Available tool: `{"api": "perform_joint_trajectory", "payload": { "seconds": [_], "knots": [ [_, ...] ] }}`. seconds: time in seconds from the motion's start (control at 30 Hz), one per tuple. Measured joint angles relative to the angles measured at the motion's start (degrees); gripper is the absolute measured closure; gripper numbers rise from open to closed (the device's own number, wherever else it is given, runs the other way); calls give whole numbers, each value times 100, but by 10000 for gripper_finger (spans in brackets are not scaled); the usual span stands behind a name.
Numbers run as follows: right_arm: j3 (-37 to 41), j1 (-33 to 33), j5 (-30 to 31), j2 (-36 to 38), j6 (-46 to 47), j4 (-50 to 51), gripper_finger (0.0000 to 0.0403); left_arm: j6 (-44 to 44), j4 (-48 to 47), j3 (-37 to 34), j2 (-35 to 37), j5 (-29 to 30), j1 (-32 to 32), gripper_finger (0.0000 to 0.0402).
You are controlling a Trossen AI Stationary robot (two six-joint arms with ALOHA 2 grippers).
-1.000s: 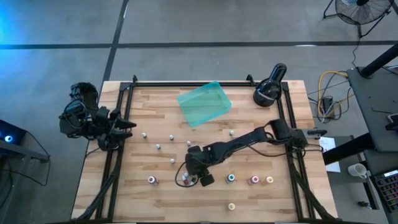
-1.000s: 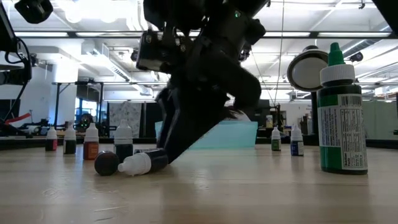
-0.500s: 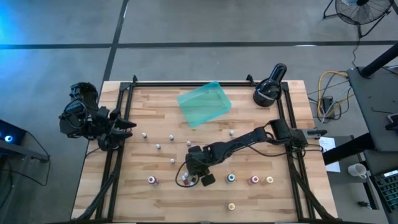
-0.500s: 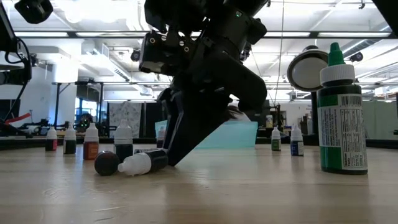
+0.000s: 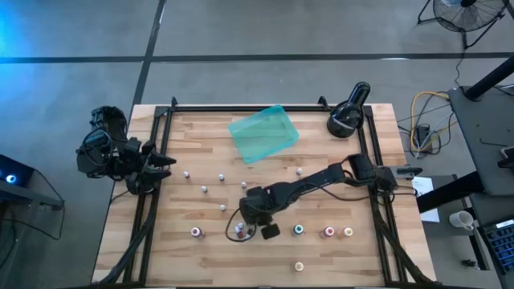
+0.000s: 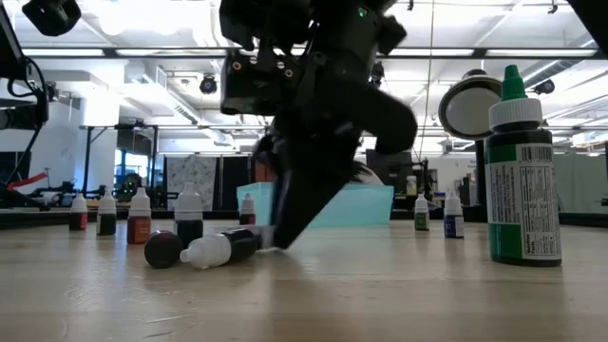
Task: Pick & Place food coloring
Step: Adjust the orange small food coloring bottle
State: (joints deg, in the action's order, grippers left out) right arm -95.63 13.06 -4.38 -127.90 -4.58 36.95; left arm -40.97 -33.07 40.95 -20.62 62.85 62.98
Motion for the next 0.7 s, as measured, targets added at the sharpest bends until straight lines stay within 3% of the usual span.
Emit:
{"api": "perform_joint_trajectory", "payload": {
  "seconds": [0.3, 0.5, 0.7],
  "knots": [
    [-1321, -537, -171, 0, 2675, 3096, 349, 61, -1, 0, 0, 0, 1, 177],
    [-1613, -1225, -1507, -140, 4762, 4298, 348, 177, -1, 0, 0, 0, 2, 177],
    [-1207, -1465, -2985, -280, 5562, 4325, 348, 163, -1, 0, 0, 0, 1, 177]
  ]
}}
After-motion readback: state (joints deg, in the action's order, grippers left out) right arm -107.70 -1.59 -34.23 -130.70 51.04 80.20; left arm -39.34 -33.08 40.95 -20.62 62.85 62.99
